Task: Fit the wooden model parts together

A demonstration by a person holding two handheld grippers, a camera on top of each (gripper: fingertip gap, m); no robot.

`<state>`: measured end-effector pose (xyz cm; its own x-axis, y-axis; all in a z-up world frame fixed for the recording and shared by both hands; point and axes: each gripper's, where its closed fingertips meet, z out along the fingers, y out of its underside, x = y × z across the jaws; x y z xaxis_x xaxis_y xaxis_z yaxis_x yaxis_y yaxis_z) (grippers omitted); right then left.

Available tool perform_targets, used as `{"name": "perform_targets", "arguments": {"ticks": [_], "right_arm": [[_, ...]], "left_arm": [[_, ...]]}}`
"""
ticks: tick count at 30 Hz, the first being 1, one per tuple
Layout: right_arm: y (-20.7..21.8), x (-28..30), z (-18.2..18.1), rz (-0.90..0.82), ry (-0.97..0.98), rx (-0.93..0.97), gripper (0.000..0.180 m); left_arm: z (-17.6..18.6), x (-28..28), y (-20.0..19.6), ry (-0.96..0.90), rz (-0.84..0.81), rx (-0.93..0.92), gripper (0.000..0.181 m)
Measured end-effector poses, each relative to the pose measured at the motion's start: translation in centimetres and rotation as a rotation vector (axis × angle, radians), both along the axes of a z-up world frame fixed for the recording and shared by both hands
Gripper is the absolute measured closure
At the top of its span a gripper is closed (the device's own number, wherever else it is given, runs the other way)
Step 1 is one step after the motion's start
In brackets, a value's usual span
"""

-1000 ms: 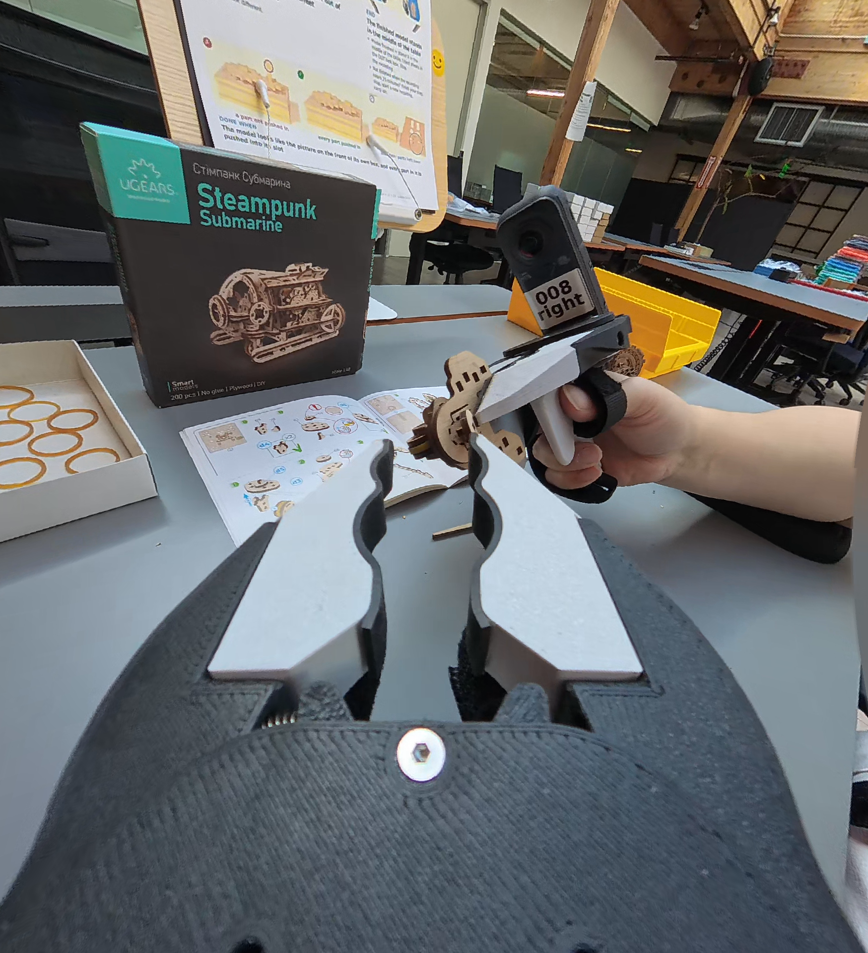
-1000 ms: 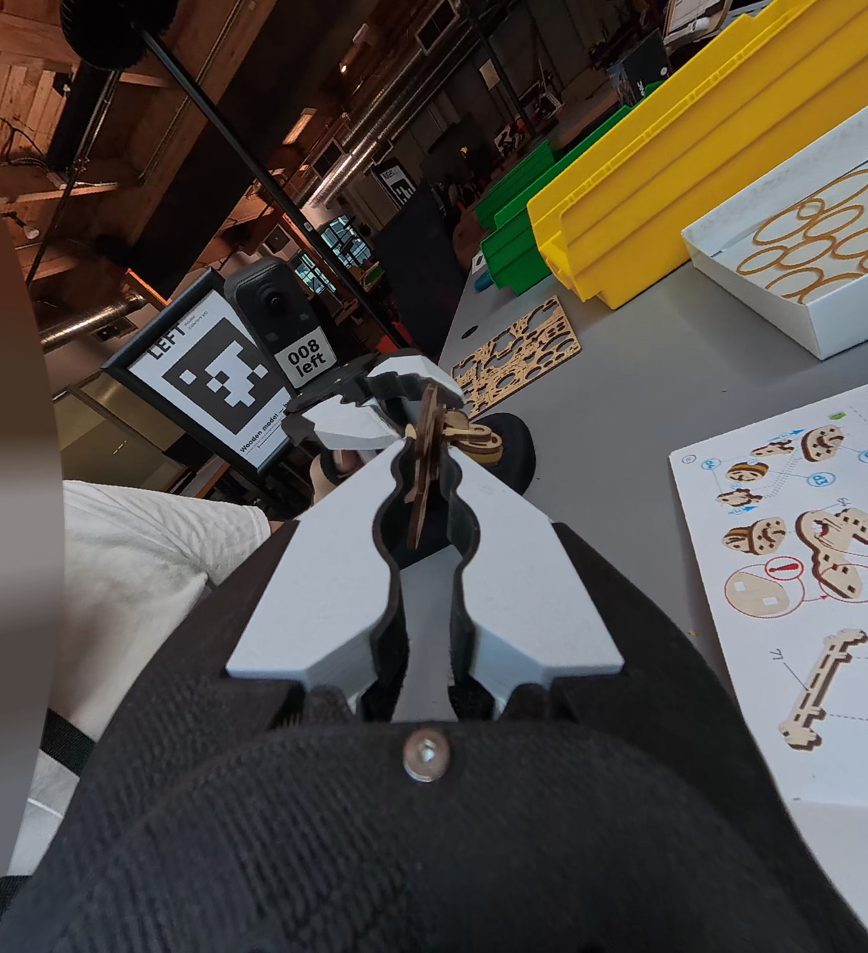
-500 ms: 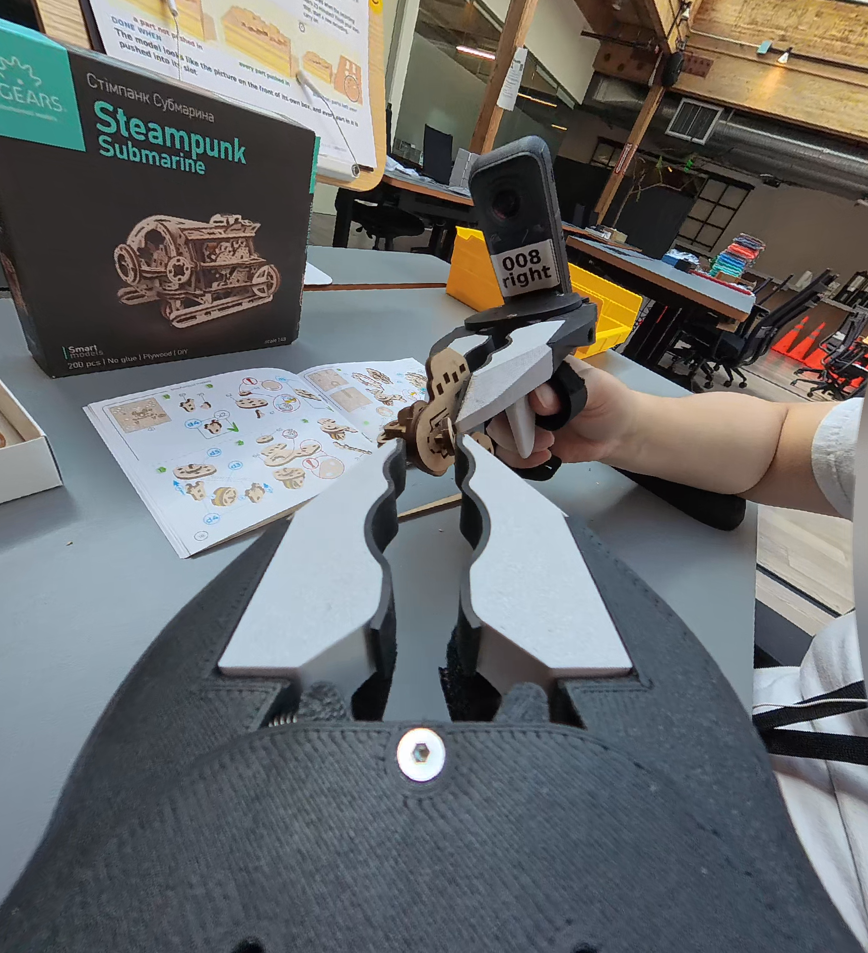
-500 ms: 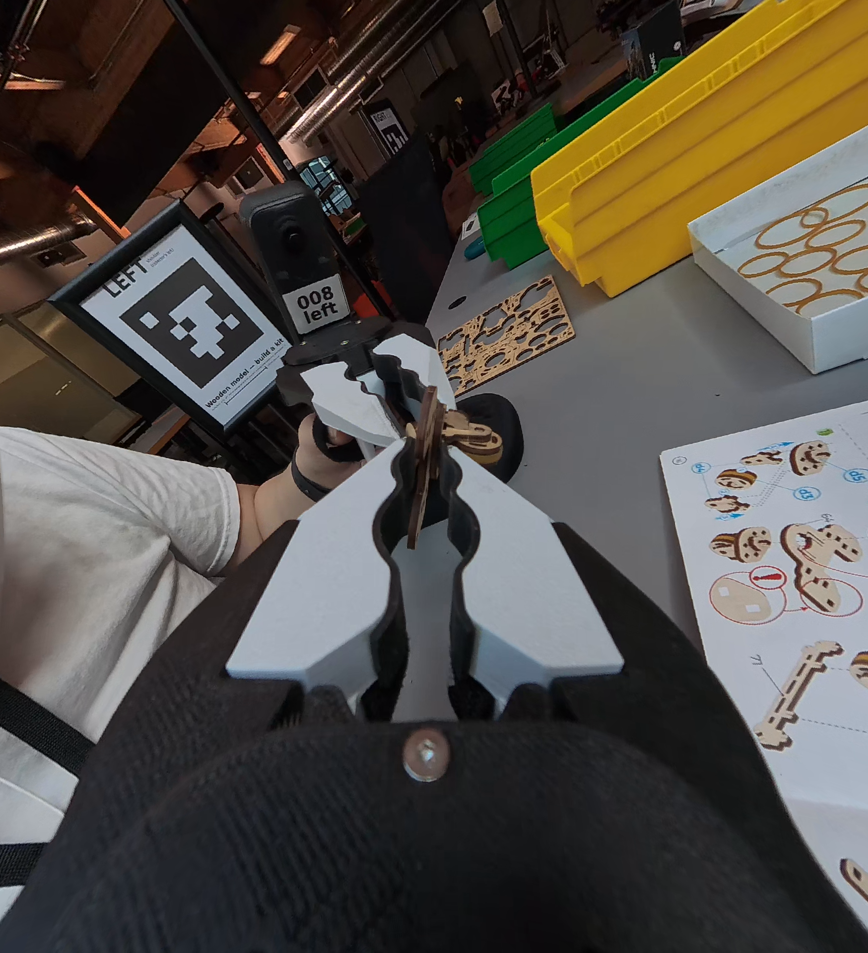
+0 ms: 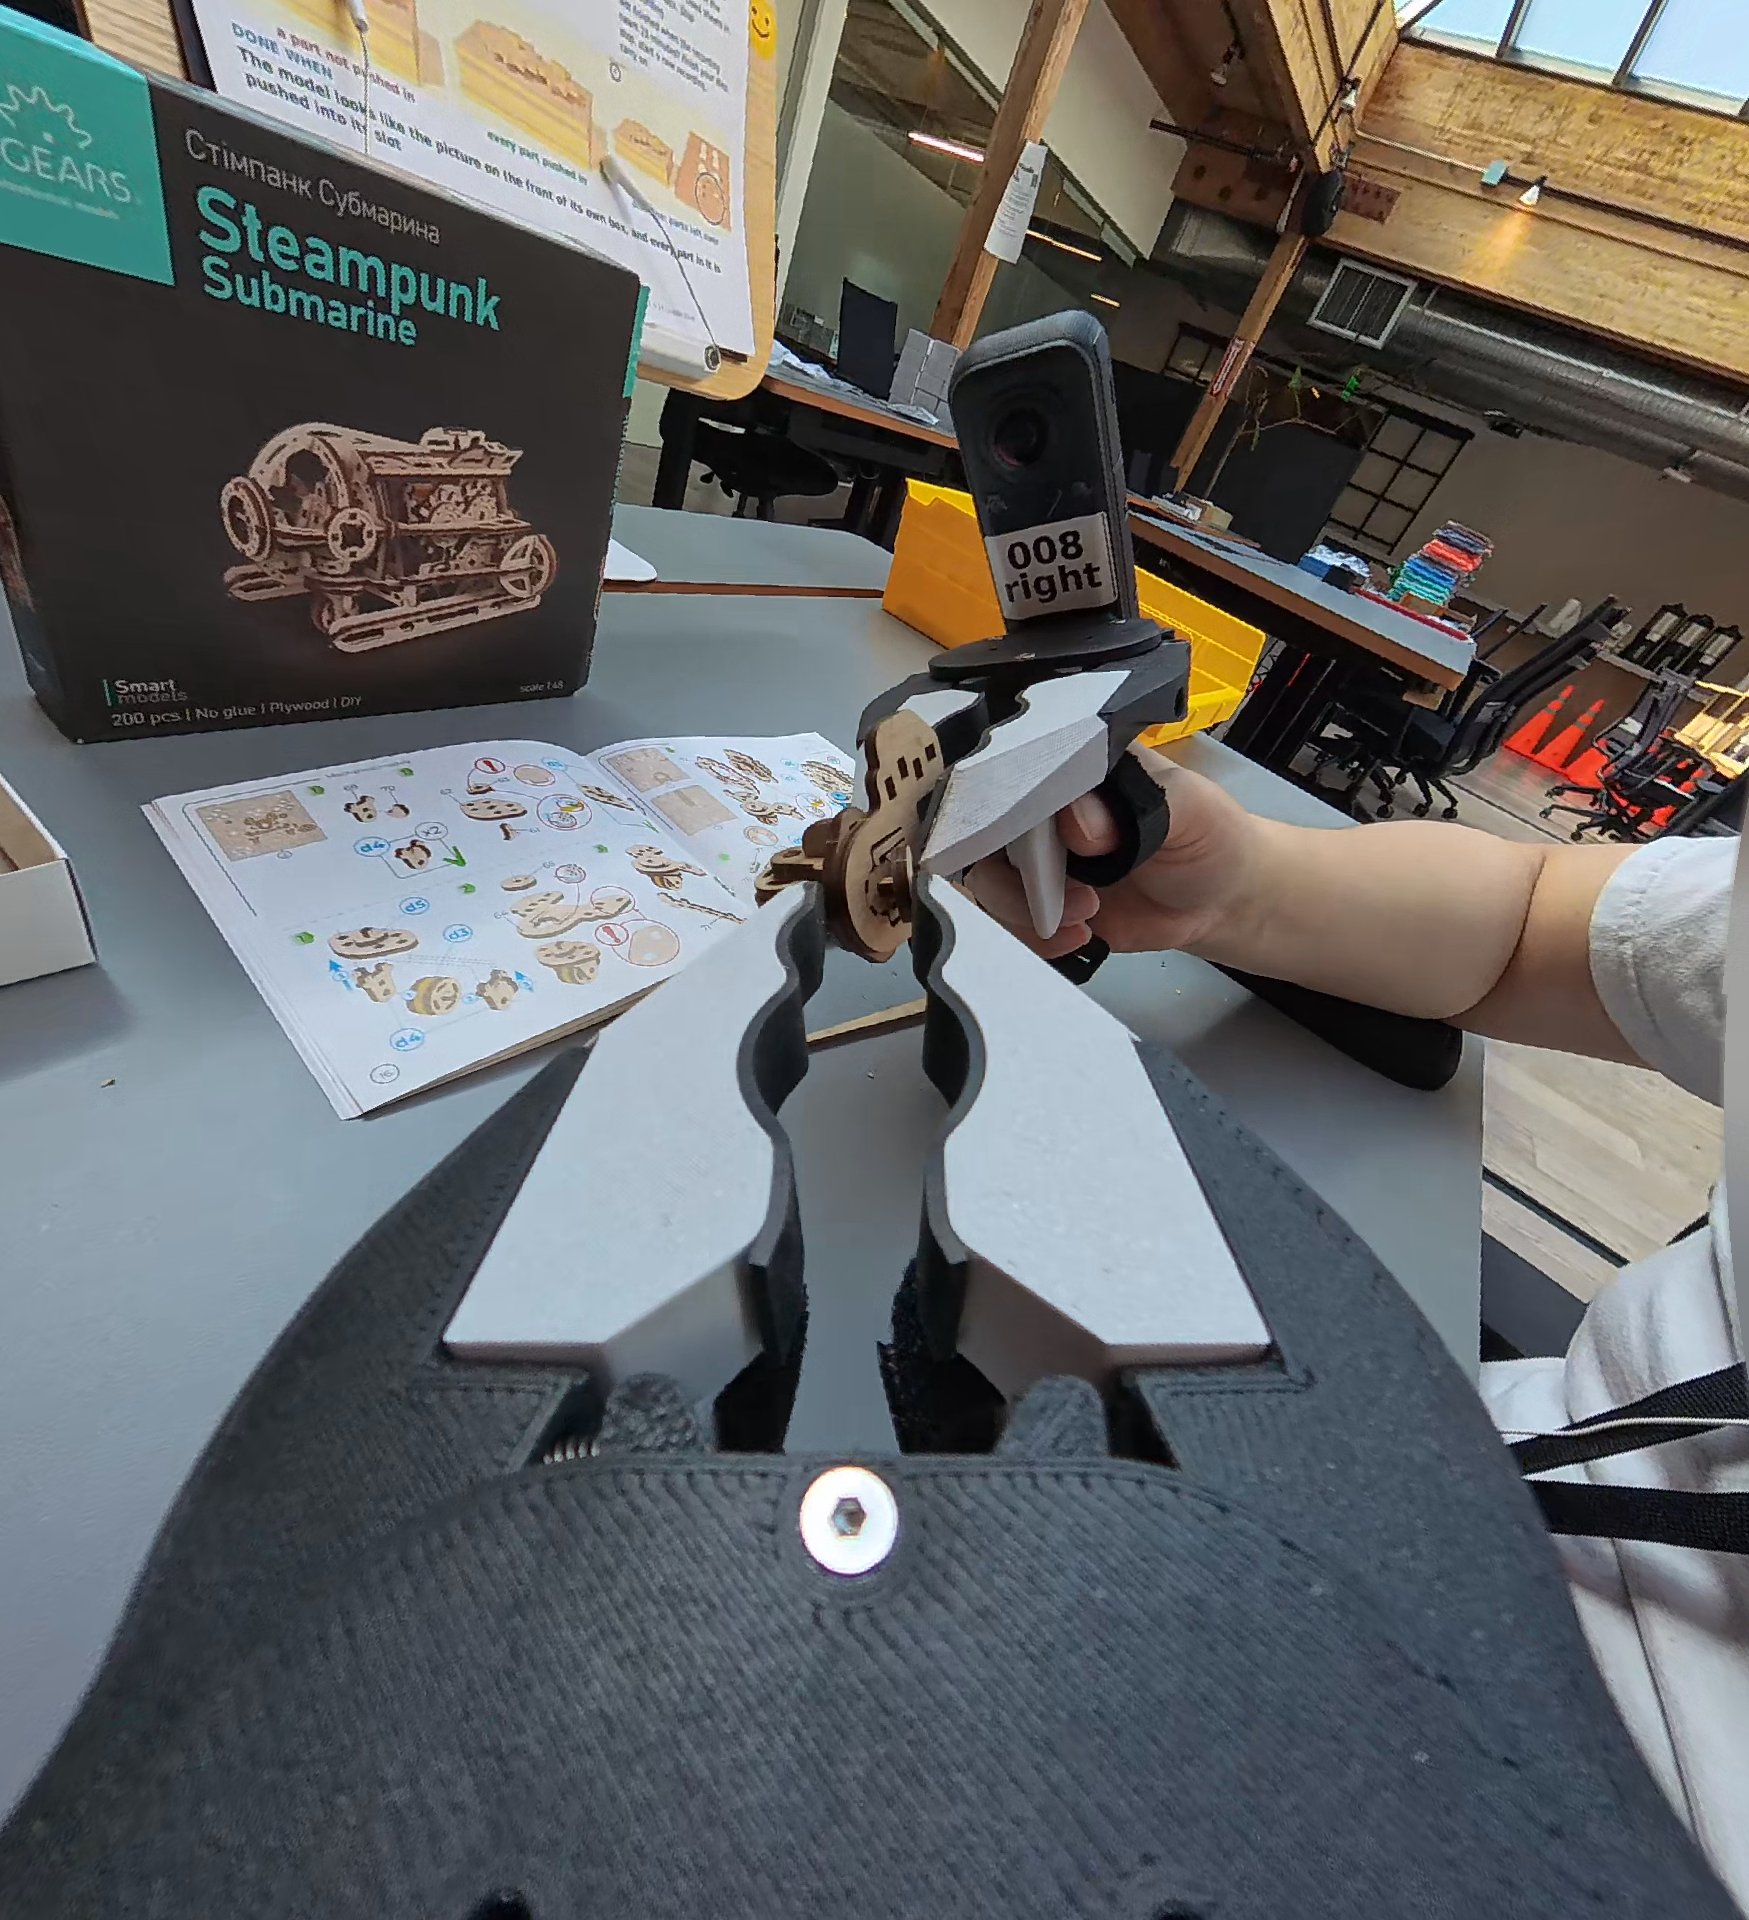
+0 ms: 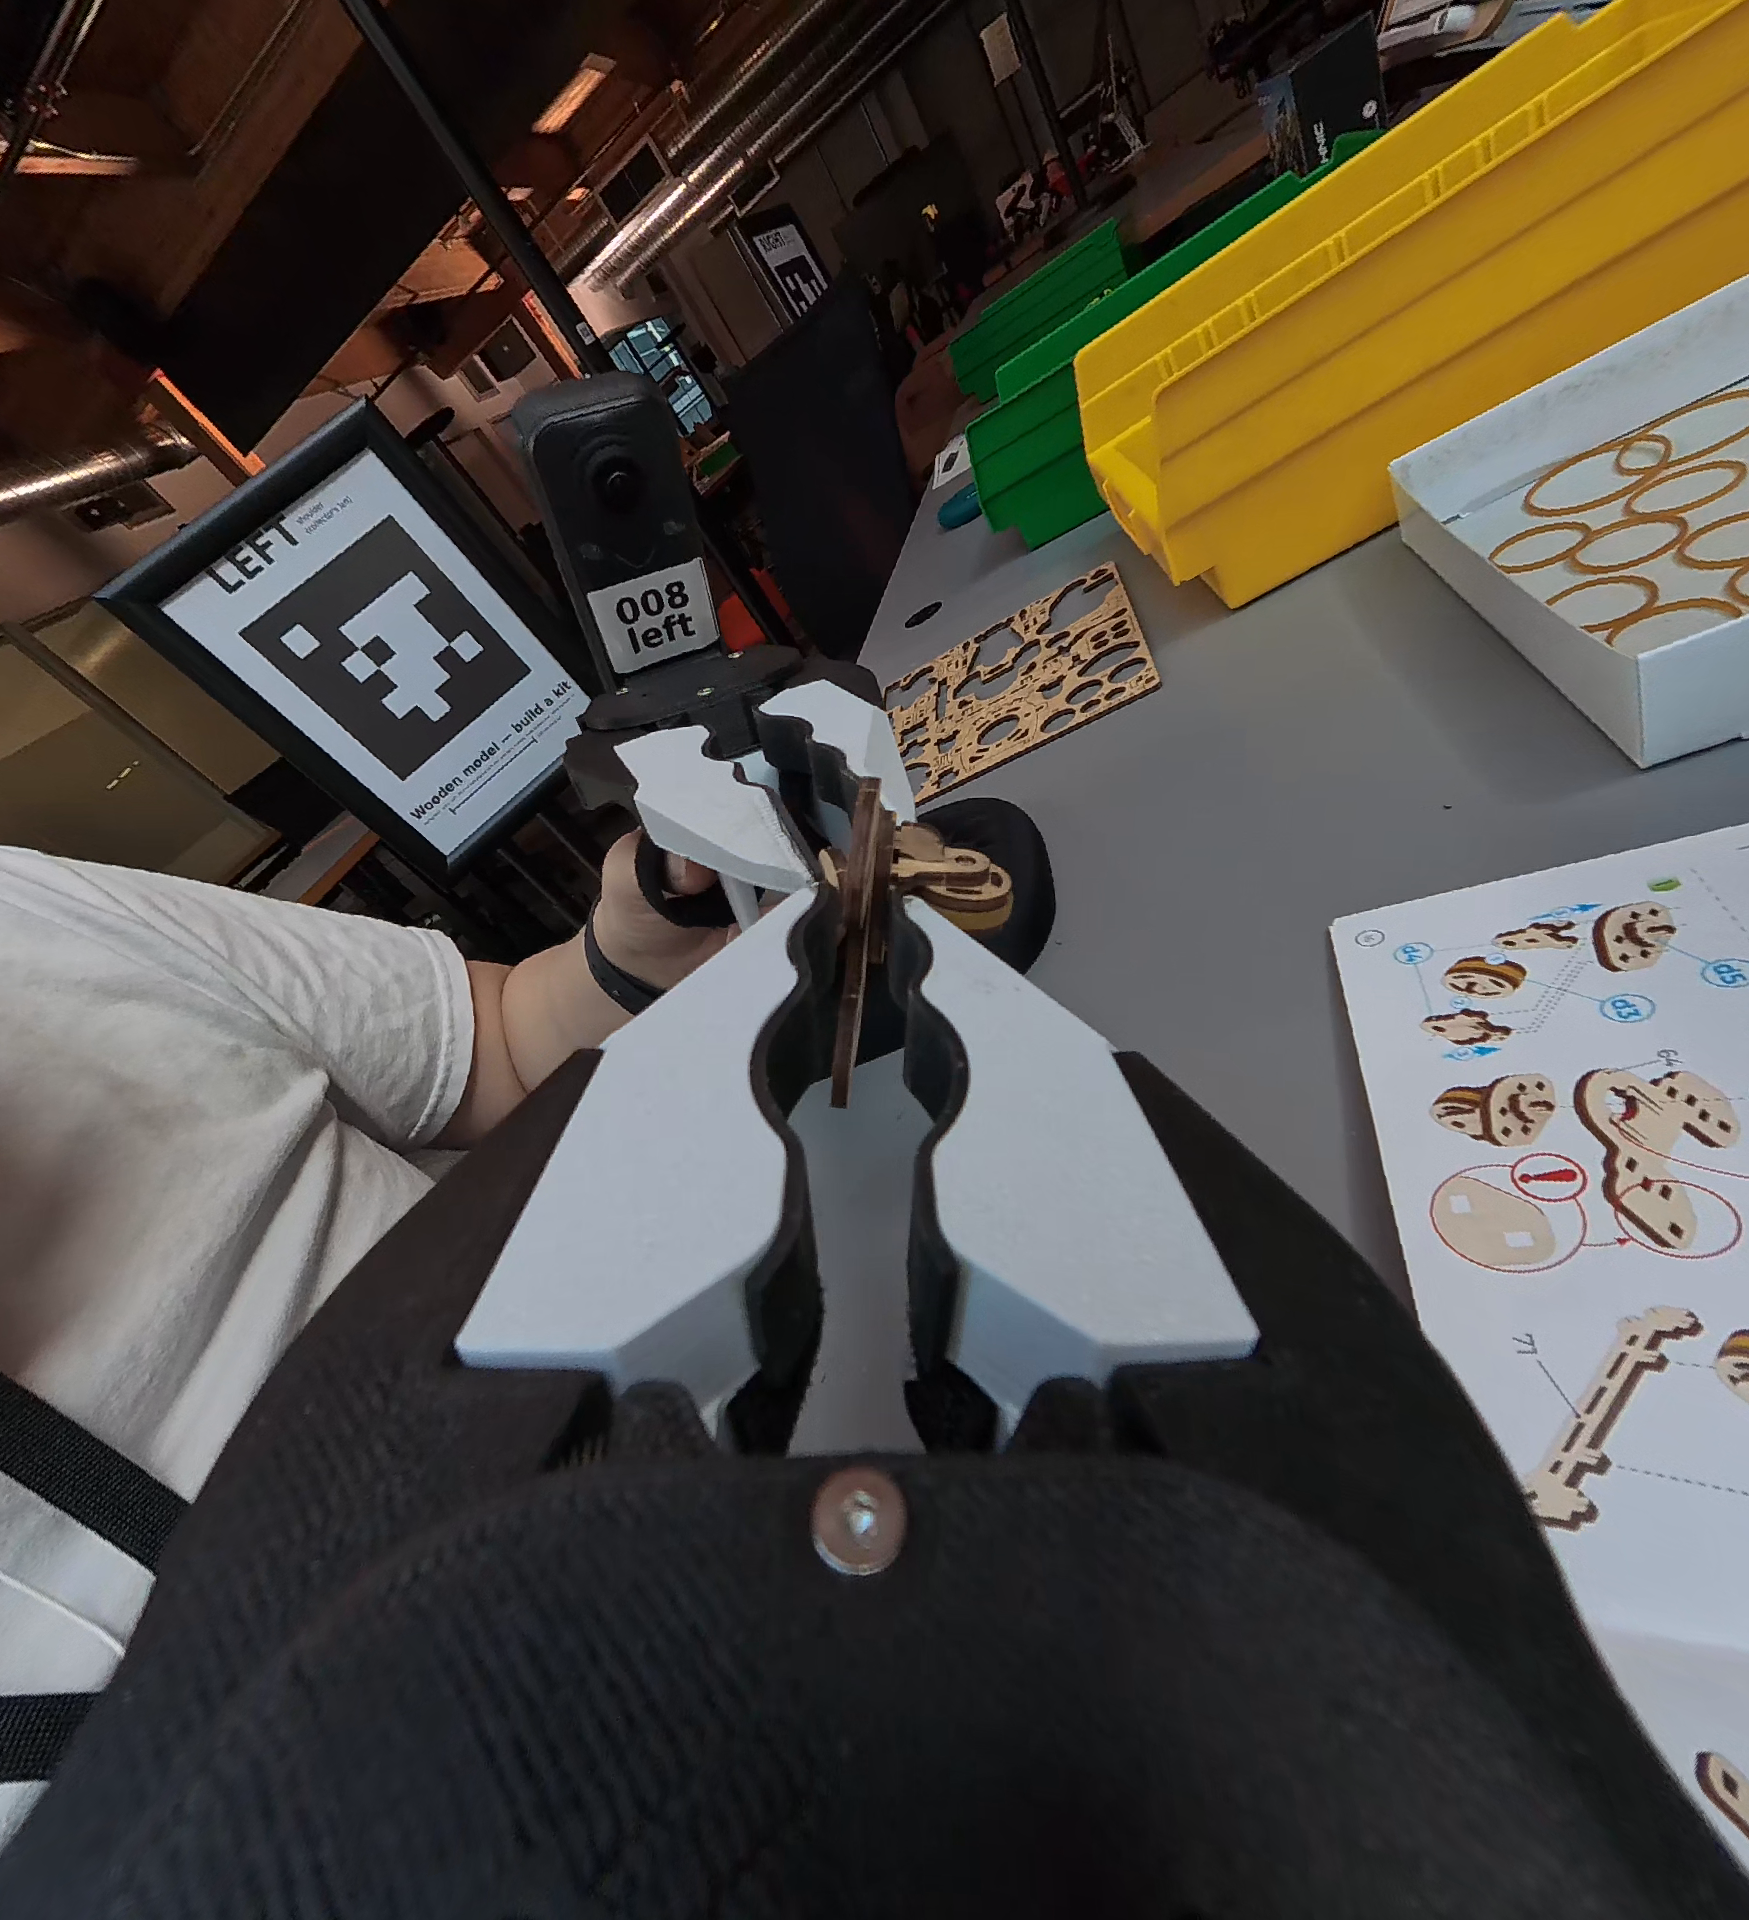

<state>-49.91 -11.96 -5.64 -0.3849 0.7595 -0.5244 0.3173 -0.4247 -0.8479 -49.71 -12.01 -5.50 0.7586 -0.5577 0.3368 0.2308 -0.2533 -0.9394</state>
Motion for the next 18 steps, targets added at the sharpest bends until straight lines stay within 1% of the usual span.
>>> {"name": "perform_targets", "arguments": {"ticks": [8, 9, 10, 11, 15, 18], "right_arm": [[-0.1, 0.0, 0.3, 0.004, 0.022, -0.001, 0.173], [-0.2, 0.0, 0.4, 0.008, 0.029, -0.002, 0.169], [-0.3, 0.1, 0.7, 0.016, 0.044, -0.01, 0.169], [-0.3, 0.1, 0.8, 0.02, 0.053, -0.015, 0.169], [-0.4, 0.1, 0.9, 0.0, 0.073, 0.074, 0.171], [-0.5, 0.2, 1.1, 0.013, 0.082, 0.051, 0.171]], "left_arm": [[0.3, 0.0, -0.1, -0.009, -0.002, 0.016, 0.166], [0.4, 0.0, -0.1, -0.005, 0.002, 0.025, 0.168], [0.6, -0.1, -0.3, -0.003, 0.002, 0.041, 0.172], [0.8, 0.0, -0.3, -0.001, 0.002, 0.054, 0.173], [0.8, 0.1, -0.4, 0.017, 0.003, 0.075, 0.172], [1.0, 0.2, -0.5, 0.021, 0.003, 0.087, 0.172]]}}
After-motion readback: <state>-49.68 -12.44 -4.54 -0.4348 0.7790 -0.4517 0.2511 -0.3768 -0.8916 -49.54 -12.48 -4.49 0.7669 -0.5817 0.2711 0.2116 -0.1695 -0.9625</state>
